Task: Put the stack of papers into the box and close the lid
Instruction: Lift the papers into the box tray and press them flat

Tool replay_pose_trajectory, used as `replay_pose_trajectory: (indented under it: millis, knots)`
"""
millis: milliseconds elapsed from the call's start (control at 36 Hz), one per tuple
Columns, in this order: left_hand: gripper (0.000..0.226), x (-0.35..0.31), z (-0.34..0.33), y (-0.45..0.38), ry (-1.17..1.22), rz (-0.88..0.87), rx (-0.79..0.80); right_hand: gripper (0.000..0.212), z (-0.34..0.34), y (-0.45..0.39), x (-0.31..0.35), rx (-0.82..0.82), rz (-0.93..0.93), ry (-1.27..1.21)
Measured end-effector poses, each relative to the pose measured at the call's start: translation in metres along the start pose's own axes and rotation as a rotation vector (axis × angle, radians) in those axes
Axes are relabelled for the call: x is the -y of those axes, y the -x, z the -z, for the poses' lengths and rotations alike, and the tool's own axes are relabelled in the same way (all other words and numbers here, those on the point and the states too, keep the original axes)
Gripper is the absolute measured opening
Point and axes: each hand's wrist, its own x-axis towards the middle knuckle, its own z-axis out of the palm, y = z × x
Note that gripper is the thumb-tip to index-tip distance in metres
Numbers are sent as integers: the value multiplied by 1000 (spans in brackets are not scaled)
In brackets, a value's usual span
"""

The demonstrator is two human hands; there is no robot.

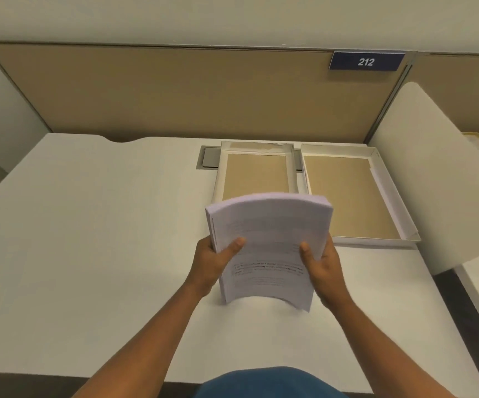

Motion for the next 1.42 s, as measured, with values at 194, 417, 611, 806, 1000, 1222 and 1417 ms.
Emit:
replay_pose_trajectory:
  millis: [194,417,611,806,1000,1222,1417]
  knots:
    - [23,20,-13,10,-46,-17,-130,35,-7,11,-20,-96,-46,-32]
    - [27,19,-12,6,-54,-71,-163,48,-3,7,-25,-114,-29,-22]
    - [33,57,-8,26,-153,25,-173,35,-11,32,-69,-42,-125,83]
    - [17,62,-4,16,-165,33,-186,29,-11,26,-63,-64,-99,110]
    - [26,79,11,18,-263,69,-134,34,-16,34,-82,-39,-179,133]
    - [15,71,10,0,-249,100,-75,27,-13,22,-82,-41,-200,149]
    - [25,51,18,-43,-262,134,19,26,-12,-16,-69,-24,-162,217]
